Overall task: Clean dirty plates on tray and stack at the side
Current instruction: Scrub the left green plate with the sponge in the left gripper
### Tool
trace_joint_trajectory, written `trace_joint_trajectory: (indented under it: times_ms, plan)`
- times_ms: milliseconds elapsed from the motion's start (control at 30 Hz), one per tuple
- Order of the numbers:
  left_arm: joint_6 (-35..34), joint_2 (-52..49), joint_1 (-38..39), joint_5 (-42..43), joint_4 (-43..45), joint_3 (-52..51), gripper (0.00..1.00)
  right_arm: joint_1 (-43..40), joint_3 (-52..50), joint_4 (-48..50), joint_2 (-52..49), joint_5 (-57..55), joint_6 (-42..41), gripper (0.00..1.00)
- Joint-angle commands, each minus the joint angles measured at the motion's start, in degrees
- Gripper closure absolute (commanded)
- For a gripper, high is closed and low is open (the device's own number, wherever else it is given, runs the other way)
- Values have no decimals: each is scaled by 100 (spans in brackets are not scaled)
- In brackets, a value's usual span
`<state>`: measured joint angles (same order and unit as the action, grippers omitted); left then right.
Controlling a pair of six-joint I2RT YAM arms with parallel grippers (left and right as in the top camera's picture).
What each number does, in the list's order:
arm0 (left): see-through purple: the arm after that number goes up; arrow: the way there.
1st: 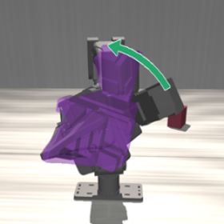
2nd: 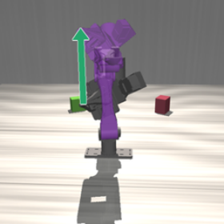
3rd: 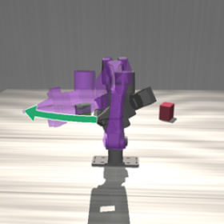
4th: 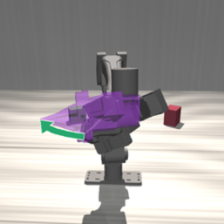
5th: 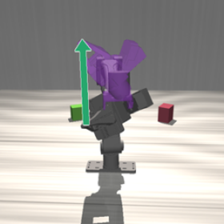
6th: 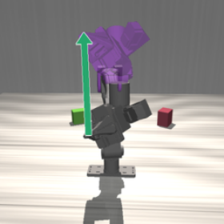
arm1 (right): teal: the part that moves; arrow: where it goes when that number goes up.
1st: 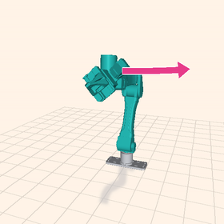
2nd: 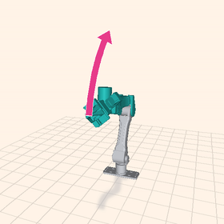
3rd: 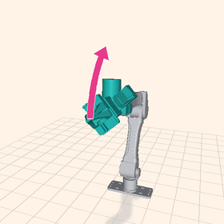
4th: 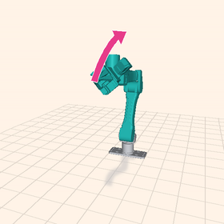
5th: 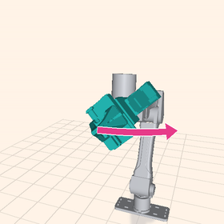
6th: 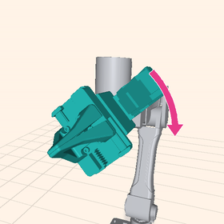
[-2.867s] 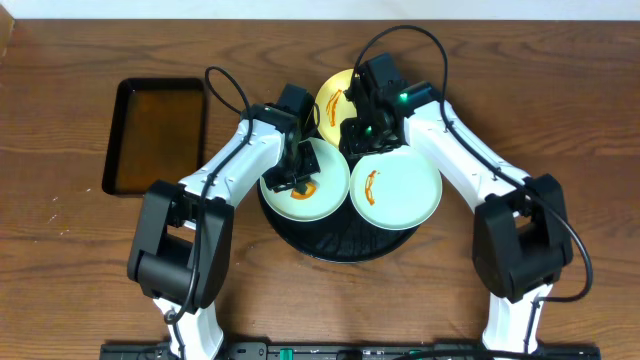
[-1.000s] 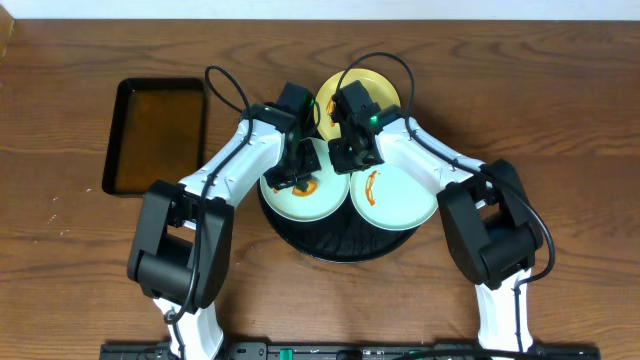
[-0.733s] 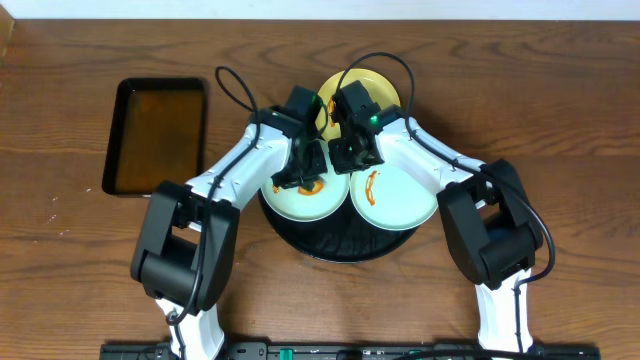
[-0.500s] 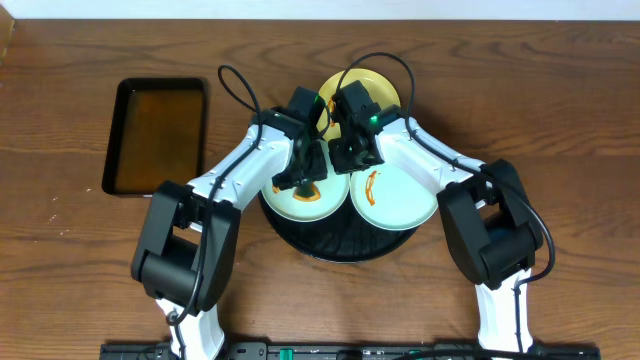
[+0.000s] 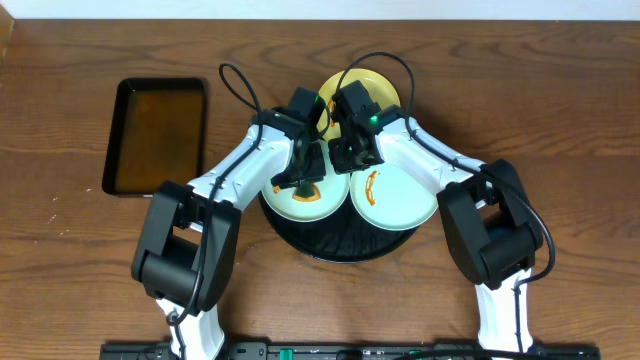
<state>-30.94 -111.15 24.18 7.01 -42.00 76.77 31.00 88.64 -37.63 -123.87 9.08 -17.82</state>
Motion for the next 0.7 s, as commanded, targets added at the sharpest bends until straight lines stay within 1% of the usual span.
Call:
trace_joint_trajectory:
  times_ms: [0, 67, 200, 233, 300, 367, 533, 667]
  plan:
    - [50, 44, 68, -129, -33, -33, 69, 48, -44, 17, -96, -28, -37, 93]
    - [50, 33, 98, -129, -33, -39, 75, 48, -44, 17, -96, -26, -37, 94]
    - [48, -13, 142, -131, -35, -63, 79, 48, -44, 17, -96, -26, -37, 94]
    - [48, -22, 140, -131, -31, -76, 81, 48, -44, 17, -96, -26, -37, 94]
    - [48, -20, 140, -131, -35, -81, 89, 48, -44, 17, -96, -26, -37, 94]
    - [48, -22, 140, -131, -31, -81, 92, 48, -44, 15, -96, -28, -37, 94]
    - [48, -20, 140, -140, -31, -81, 92, 48, -44, 17, -96, -28, -37, 94]
    - [46, -22, 140, -299, -31, -87, 92, 48, -44, 15, -96, -28, -37, 95]
